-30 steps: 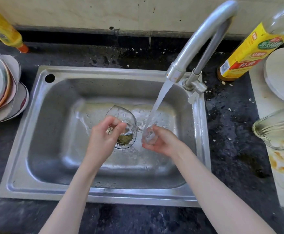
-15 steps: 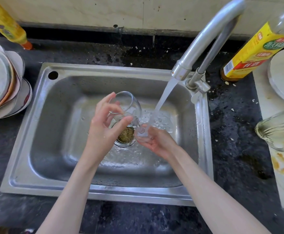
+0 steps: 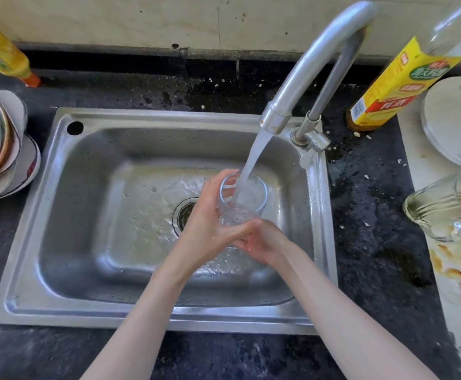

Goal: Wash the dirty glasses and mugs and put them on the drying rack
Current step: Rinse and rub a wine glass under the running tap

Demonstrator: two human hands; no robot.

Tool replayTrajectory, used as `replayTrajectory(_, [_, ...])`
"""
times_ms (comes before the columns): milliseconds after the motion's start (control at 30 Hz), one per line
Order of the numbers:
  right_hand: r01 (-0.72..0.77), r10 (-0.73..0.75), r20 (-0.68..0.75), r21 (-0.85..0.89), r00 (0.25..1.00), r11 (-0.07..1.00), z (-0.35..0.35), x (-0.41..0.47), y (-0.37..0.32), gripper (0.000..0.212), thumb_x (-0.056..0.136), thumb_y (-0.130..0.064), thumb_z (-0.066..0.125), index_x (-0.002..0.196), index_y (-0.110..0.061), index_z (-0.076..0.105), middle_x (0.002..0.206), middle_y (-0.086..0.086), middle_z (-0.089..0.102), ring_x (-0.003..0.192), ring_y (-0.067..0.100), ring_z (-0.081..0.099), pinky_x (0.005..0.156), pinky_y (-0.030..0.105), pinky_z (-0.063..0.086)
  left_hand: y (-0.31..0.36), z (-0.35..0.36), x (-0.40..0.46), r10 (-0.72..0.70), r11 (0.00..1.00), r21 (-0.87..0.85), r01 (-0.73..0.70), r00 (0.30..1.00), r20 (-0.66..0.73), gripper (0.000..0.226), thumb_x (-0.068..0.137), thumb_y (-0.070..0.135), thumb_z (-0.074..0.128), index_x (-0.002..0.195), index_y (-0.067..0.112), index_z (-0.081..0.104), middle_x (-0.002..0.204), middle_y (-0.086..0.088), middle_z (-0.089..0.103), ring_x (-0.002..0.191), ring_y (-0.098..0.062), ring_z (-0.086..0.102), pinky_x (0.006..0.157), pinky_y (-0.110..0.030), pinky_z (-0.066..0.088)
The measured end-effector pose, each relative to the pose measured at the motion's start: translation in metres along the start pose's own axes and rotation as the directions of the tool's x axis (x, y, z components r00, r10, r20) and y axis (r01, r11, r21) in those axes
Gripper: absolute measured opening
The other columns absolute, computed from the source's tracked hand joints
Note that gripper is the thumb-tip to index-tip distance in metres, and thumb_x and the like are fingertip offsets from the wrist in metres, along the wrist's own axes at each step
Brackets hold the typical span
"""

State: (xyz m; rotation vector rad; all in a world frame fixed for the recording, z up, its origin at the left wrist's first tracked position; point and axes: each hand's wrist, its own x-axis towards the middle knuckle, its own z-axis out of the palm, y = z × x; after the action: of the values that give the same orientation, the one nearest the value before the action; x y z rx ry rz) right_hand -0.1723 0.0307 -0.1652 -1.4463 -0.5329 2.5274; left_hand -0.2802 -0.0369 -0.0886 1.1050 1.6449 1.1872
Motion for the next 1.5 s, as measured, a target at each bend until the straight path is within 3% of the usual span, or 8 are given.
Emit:
replayTrajectory(200, [0.026,-0.042,-0.109,-0.148,0.993,0.989,-0.009,-0.003,-0.011,0.032,0.087,0.002,0.045,0.114,-0.002,0.063,0.119,0.019,0.064,0.113,0.030,0.059,0.100,0.039,0.044,0.003,0.010,-0.004,-0.034,0.999,0.025,0.037,0.994,-0.100,0.073,0.060,0.043,0.077,0.123,0.036,0.042,0.119,0.011,0.056,0.115,-0.011,0.054,0.095,-0.041,0.048])
replayTrajectory(367, [0.052,-0.107,-0.221,-0.243,0.969,0.969,-0.012,-0.020,-0.033,0.021,0.091,-0.005,0.048,0.107,-0.012,0.060,0.104,0.010,0.058,0.096,0.016,0.051,0.080,0.024,0.041,0.016,0.011,-0.003,-0.090,0.993,0.065,0.100,0.986,-0.142,0.071,0.062,0.029,0.086,0.122,0.027,0.047,0.111,0.018,0.059,0.105,-0.001,0.056,0.093,-0.026,0.045])
replayTrajectory(467, [0.174,-0.189,-0.247,-0.082,0.950,0.981,-0.012,-0.036,-0.063,0.017,0.094,0.001,0.045,0.106,-0.010,0.051,0.100,0.012,0.058,0.099,0.023,0.054,0.094,0.037,0.044,0.025,0.011,-0.001,-0.092,0.990,0.094,0.107,0.984,-0.151,0.069,0.064,0.028,0.085,0.121,0.031,0.047,0.113,0.015,0.059,0.104,-0.004,0.057,0.092,-0.028,0.046])
replayTrajectory(633, [0.248,-0.200,-0.208,0.240,0.958,0.938,-0.007,-0.058,-0.104,0.038,0.098,-0.001,0.038,0.136,0.002,0.036,0.136,0.019,0.047,0.125,0.032,0.048,0.094,0.042,0.043,0.036,0.007,0.002,-0.101,0.989,0.088,0.117,0.980,-0.169,0.073,0.061,0.030,0.086,0.121,0.033,0.047,0.115,0.017,0.058,0.106,-0.008,0.057,0.093,-0.036,0.048])
replayTrajectory(900, [0.178,-0.111,-0.206,0.346,0.972,0.921,-0.009,-0.068,-0.110,0.027,0.096,-0.002,0.044,0.124,-0.001,0.045,0.113,0.014,0.054,0.097,0.026,0.059,0.068,0.036,0.049,0.057,0.004,0.002,-0.097,0.987,0.112,0.119,0.979,-0.181,0.072,0.064,0.024,0.085,0.124,0.033,0.046,0.116,0.025,0.056,0.106,0.002,0.054,0.089,-0.028,0.048])
replayTrajectory(1133, [0.195,-0.136,-0.196,0.328,0.971,0.924,-0.004,-0.073,-0.114,0.033,0.096,0.000,0.040,0.129,0.002,0.042,0.104,0.012,0.056,0.092,0.026,0.059,0.071,0.036,0.049,0.065,0.007,0.006,-0.110,0.981,0.140,0.134,0.980,-0.166,0.069,0.063,0.028,0.085,0.111,0.051,0.042,0.113,0.024,0.057,0.106,-0.007,0.058,0.090,-0.036,0.049])
replayTrajectory(1367, [0.180,-0.126,-0.151,0.439,0.981,0.880,-0.004,-0.099,-0.142,0.016,0.096,-0.001,0.037,0.097,0.007,0.052,0.099,0.018,0.056,0.097,0.030,0.055,0.089,0.037,0.044,0.070,0.007,0.011,-0.117,0.982,0.129,0.141,0.978,-0.173,0.067,0.063,0.022,0.085,0.105,0.053,0.043,0.106,0.028,0.059,0.102,-0.003,0.058,0.089,-0.030,0.049])
replayTrajectory(1500, [0.166,-0.128,-0.107,0.547,0.986,0.820,-0.014,-0.107,-0.170,0.025,0.096,-0.003,0.039,0.114,0.012,0.048,0.114,0.021,0.056,0.093,0.033,0.058,0.080,0.038,0.050,0.074,0.006,0.018,-0.118,0.981,0.133,0.141,0.978,-0.171,0.068,0.064,0.021,0.085,0.106,0.053,0.042,0.109,0.025,0.058,0.103,-0.004,0.057,0.089,-0.029,0.048])
